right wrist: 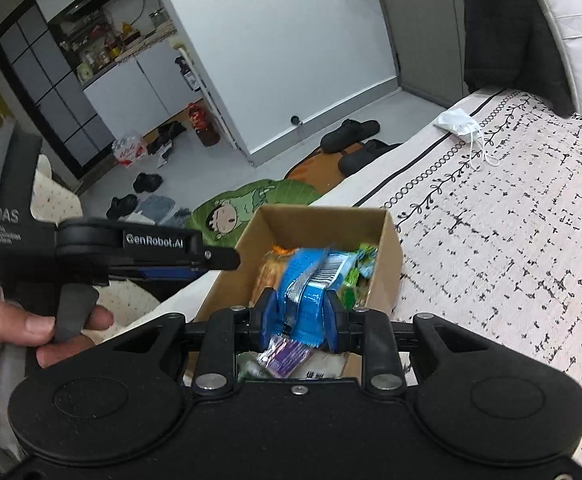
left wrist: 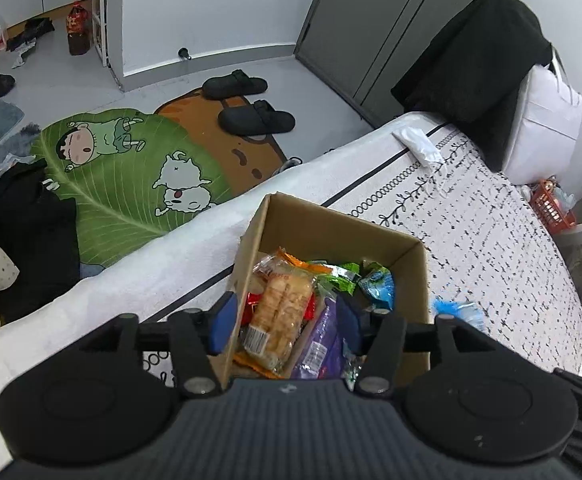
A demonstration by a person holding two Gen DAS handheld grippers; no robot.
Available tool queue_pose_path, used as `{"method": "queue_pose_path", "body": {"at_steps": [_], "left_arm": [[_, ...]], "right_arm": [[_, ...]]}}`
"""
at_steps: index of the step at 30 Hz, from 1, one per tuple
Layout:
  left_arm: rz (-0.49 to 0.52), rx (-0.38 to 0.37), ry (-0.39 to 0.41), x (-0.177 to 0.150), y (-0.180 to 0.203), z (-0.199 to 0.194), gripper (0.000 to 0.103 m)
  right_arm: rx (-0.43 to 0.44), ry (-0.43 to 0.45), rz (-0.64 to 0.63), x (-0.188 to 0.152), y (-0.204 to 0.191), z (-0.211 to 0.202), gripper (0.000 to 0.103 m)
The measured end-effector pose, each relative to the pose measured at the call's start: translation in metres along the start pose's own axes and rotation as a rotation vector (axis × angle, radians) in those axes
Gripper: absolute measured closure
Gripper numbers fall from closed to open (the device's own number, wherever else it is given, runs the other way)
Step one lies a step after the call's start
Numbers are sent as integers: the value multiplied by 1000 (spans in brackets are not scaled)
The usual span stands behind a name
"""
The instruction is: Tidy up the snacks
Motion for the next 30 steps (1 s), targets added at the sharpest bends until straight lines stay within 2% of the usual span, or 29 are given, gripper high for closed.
{"method": "queue_pose_path", "body": {"at_steps": [2,6,9,11,18,20,23,27,30], "left_arm": [[5,-8,1,-1,2,-7,44],[18,-12,8,-3,6,-23,29],[22,-13,5,-5,8,-34,24],[22,-9,10,-7,7,-42,20],[56,-30,26,-12,18,-72,18],[65,-42,41,-11,24,-82,18],[65,-52,69,-10,31,-98,10],[57,-64,91,-13,38,-116,0],[63,-67,112,-14,42,-129,0]], "right_arm": [[-16,5,10,1,1,-5,72],[-39,35,18,6,2,-19,69],[-49,63,23,11,2,-30,67],[-61,79,25,14,3,-38,58],[-101,147,38,23,8,-72,44],[-117,167,40,25,10,-83,34],[-143,220,50,30,13,-101,20],[-136,275,113,27,10,-126,13],[-163,284,92,23,8,-140,9]]}}
Point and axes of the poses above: each gripper's, at about its wrist camera, not at the fingertips, and z roughly the way its jaws point, y to its right, x to its top, the point moved 10 cm from there along z, roughly the way its jaws point, and after that the axes turned 15 degrees about y, right-handed, at the moved point
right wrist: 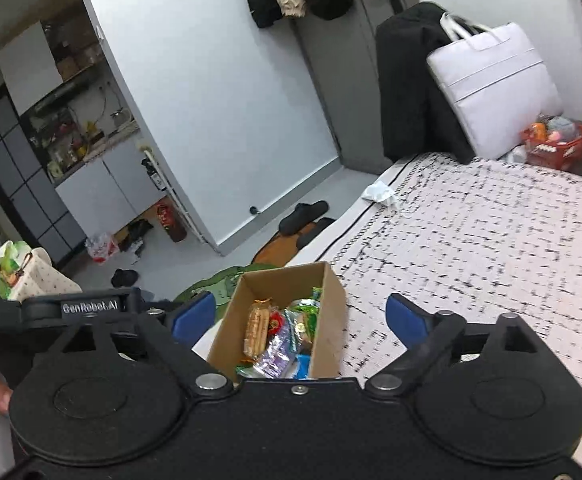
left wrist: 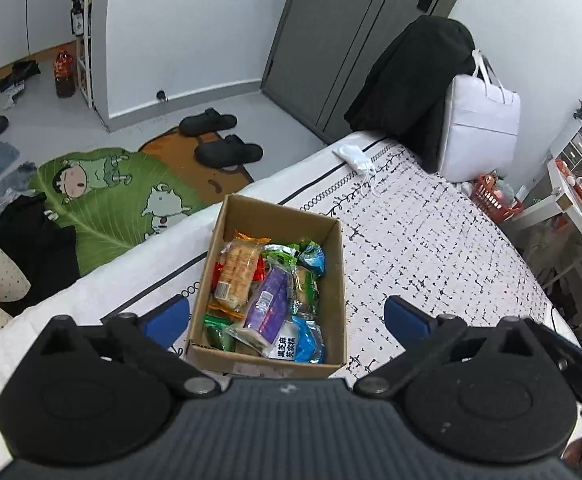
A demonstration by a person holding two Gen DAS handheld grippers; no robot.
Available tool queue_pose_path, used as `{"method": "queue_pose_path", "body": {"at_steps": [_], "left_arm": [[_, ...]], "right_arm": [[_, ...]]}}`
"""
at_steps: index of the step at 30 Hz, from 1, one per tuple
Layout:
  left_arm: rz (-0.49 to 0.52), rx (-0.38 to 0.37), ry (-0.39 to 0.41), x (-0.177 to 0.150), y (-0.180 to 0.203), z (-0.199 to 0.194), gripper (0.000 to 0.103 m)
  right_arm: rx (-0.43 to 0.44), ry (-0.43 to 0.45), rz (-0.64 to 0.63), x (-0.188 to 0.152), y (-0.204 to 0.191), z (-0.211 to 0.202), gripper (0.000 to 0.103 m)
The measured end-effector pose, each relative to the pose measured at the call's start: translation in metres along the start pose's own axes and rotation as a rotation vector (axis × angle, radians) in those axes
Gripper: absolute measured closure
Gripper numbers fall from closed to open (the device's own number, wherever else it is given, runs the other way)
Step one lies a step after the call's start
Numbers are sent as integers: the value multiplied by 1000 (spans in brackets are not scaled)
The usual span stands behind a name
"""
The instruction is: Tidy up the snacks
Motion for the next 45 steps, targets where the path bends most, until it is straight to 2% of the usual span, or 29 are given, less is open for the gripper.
{"method": "queue_pose_path", "body": {"at_steps": [4,20,27,33,45], "left_arm": [[2,-4,24,0,4,-19,0],[56,-80,123,-3,17,-107,0],[90,-118,145,-8,13,-137,0],[127,-122,191,-7,8,-160,0],[180,-106,242,-13,-5,-189,0]], "right_arm": [[-19,37,-5,7,-4,-21,0],[-116,87,5,1,4,-97,0],[-156,127,3,8,14,-129,0],[-187,166,-23,16,13,-152,0],[-149,198,-40,15,2,-177,0]]}}
Point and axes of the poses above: each gripper's, at about its wrist camera, not at the fingertips, and z roughly the way its jaws point, y to its right, x to its top, the point moved 10 cm from there along z, roughly the way its jaws point, and after that the axes turned 15 degrees about y, right-handed, at the moved point
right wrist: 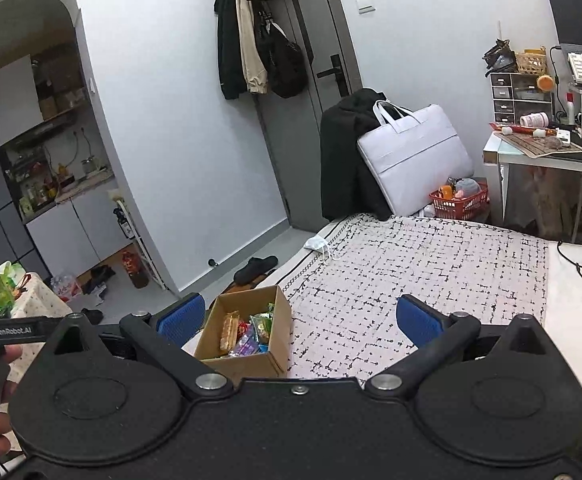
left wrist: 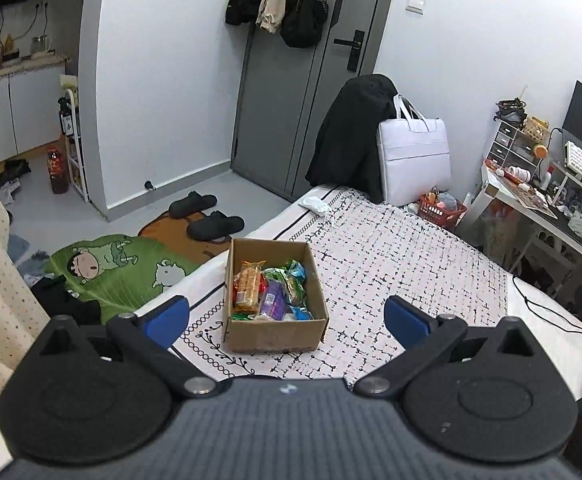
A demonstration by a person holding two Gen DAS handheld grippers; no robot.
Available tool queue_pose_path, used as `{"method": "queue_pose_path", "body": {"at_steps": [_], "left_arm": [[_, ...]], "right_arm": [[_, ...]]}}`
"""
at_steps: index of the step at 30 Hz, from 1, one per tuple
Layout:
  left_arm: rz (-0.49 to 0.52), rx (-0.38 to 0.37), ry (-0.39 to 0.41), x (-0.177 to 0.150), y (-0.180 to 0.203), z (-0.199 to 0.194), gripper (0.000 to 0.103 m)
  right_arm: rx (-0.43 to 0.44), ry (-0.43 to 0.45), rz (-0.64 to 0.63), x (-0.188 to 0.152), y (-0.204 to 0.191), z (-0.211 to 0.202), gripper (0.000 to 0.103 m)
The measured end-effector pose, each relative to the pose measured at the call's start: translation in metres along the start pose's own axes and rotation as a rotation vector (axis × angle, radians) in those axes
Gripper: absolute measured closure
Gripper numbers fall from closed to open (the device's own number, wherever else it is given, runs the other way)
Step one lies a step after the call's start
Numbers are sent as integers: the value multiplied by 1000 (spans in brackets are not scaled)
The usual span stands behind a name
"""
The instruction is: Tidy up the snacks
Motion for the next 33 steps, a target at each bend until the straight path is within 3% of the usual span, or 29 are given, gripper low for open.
{"method": "queue_pose_path", "body": {"at_steps": [11,33], "left_arm": [[82,-22,56,15,14,-22,0],[116,-34,35,4,31,-21,0]], "right_arm": [[-6,-7,0,-4,4,-9,0],[5,-5,-5,-5,13,-16,0]]}}
Point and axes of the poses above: each gripper's, at about its wrist camera, not at the fingertips, and z roughly the way its jaws point, y to its right, x to its top, the point moved 10 cm from there along z, roughly the way its jaws point, and after that the axes turned 15 degrees about y, right-handed, at the moved point
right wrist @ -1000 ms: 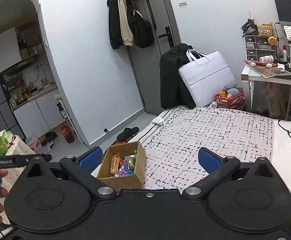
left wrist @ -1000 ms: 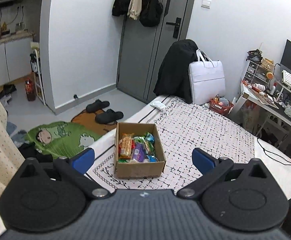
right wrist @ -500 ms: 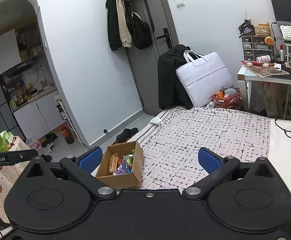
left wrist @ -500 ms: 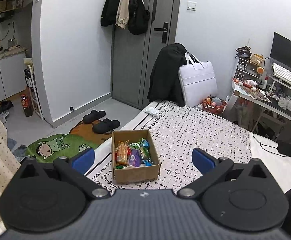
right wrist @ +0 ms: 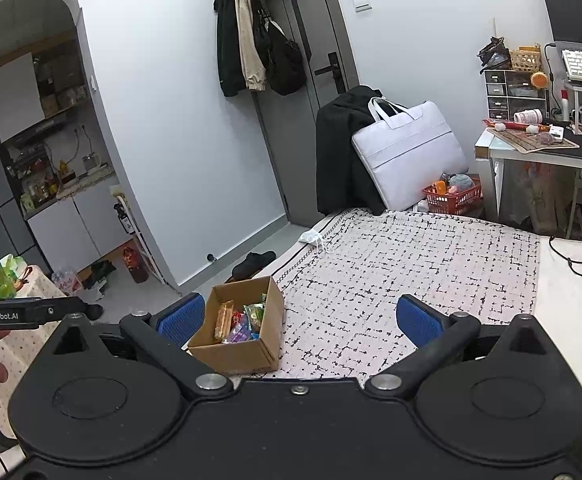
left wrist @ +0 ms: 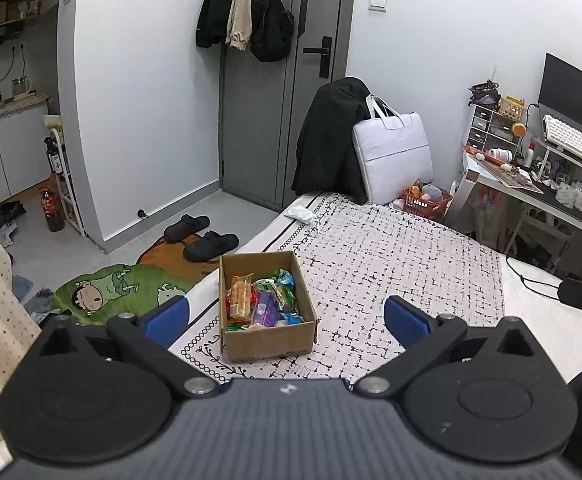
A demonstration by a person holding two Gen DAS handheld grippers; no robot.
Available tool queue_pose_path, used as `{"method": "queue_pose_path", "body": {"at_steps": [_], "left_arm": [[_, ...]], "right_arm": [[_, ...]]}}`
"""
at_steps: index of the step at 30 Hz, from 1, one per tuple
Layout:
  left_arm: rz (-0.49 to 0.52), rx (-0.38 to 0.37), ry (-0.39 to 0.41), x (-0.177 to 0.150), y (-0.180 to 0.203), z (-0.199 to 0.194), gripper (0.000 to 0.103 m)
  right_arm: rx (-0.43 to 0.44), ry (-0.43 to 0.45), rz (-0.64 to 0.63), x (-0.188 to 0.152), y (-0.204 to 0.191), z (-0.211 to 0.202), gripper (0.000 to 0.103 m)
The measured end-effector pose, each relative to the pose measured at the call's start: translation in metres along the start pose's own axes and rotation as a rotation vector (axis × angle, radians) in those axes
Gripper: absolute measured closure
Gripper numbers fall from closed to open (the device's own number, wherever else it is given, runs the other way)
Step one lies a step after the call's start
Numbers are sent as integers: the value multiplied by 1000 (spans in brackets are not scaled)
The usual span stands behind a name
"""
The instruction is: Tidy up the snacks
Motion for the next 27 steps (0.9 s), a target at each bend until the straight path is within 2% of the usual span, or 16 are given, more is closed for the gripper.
{"method": "queue_pose_path", "body": {"at_steps": [27], "left_arm": [[-18,-3,-7,-9,-5,1,0]], "right_arm": [[6,-14,-22,-3,-4,0,0]]}}
Point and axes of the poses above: each gripper's, at about its wrist camera, not at the fingertips, and z roughly the way its jaws point, y to its right, x to its top, the point moved 10 cm from there along z, roughly the way its jaws point, and after that the axes turned 15 degrees about y, right-handed, at the moved point
